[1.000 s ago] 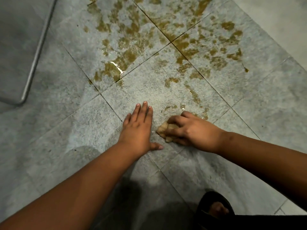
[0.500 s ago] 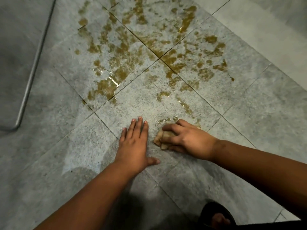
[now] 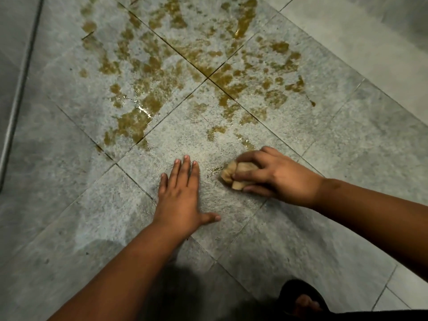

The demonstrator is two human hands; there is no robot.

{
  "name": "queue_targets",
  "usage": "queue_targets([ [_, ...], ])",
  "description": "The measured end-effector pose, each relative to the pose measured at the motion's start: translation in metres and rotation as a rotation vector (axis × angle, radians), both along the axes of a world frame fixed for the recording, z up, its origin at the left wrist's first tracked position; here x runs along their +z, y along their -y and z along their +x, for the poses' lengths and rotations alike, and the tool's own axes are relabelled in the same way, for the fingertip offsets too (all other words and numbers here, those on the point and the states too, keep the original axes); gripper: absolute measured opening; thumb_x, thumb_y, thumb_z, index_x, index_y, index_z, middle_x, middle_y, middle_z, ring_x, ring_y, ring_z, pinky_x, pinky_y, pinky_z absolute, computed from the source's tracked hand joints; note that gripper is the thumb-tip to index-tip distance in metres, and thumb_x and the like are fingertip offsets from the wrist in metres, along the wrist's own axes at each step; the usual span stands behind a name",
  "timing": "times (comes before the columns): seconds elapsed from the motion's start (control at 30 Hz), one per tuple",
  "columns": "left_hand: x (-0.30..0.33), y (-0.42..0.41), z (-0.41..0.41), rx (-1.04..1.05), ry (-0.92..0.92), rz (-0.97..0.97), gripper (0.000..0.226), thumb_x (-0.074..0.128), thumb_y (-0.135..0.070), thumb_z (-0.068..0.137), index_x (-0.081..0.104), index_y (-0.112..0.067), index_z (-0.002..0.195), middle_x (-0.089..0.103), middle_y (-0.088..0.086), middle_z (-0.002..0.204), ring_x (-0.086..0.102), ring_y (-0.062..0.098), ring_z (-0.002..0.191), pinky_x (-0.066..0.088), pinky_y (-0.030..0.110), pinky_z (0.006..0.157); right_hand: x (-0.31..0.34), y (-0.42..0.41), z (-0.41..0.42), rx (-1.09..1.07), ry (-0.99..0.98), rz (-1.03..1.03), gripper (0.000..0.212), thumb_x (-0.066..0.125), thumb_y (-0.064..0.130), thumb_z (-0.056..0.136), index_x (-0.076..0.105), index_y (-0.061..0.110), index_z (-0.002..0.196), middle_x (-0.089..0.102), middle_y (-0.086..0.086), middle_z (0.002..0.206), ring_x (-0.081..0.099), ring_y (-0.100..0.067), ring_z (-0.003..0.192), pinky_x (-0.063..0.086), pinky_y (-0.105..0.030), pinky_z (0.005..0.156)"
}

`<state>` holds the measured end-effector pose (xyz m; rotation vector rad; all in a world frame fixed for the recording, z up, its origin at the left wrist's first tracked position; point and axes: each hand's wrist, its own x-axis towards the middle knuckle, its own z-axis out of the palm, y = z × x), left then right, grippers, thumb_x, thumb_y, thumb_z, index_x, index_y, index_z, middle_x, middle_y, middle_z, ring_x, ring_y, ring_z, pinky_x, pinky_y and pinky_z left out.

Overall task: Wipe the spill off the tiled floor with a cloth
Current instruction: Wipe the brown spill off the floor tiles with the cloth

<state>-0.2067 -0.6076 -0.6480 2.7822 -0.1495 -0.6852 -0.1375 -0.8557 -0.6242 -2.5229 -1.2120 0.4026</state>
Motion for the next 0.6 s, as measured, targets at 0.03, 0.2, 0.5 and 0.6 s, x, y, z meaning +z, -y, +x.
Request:
queue_targets([
  [0.03, -0.001, 0.001, 0.001, -0.001, 0.0, 0.004, 0.132, 0.061, -0.08, 0.065, -0.019, -0.02, 0.151, -0.031, 0.002, 0.157, -0.03, 0.019, 0.143, -0.012, 0.043, 0.118, -0.001, -0.01, 0.003, -0.008, 0.008, 0.007, 0.038, 0.045, 0.047, 0.098, 0.06, 0.029, 0.128, 0.049, -0.011, 0.136, 0.049, -0.027, 0.108, 0.046, -0.039, 0.087],
  [0.2, -0.012, -0.011, -0.004, -0.055, 0.059, -0.01, 0.126, 0.035, -0.094, 0.065, -0.023, -0.021, 0.15, -0.038, 0.0, 0.153, -0.037, 0.016, 0.139, -0.018, 0.042, 0.116, -0.021, -0.03, 0.011, -0.016, -0.019, -0.118, 0.043, 0.04, 0.047, 0.097, 0.053, 0.03, 0.134, 0.045, -0.013, 0.138, 0.049, -0.031, 0.107, 0.048, -0.044, 0.087],
  [0.5, -0.024, -0.015, -0.011, -0.1, 0.152, 0.014, 0.114, 0.017, -0.093, 0.075, -0.015, -0.017, 0.153, -0.026, 0.004, 0.159, -0.027, 0.018, 0.145, -0.007, 0.049, 0.118, -0.01, 0.005, -0.001, 0.022, -0.03, -0.112, 0.041, 0.047, 0.044, 0.096, 0.044, 0.034, 0.136, 0.05, -0.011, 0.127, 0.052, -0.026, 0.104, 0.049, -0.041, 0.084],
  [0.6, -0.026, -0.015, -0.012, -0.1, 0.151, 0.02, 0.113, 0.019, -0.092, 0.076, -0.01, -0.016, 0.154, -0.019, 0.005, 0.161, -0.022, 0.019, 0.146, -0.004, 0.049, 0.118, -0.002, -0.013, 0.009, 0.006, -0.022, -0.048, 0.042, 0.045, 0.044, 0.097, 0.042, 0.034, 0.138, 0.049, -0.013, 0.129, 0.051, -0.027, 0.107, 0.048, -0.04, 0.086],
])
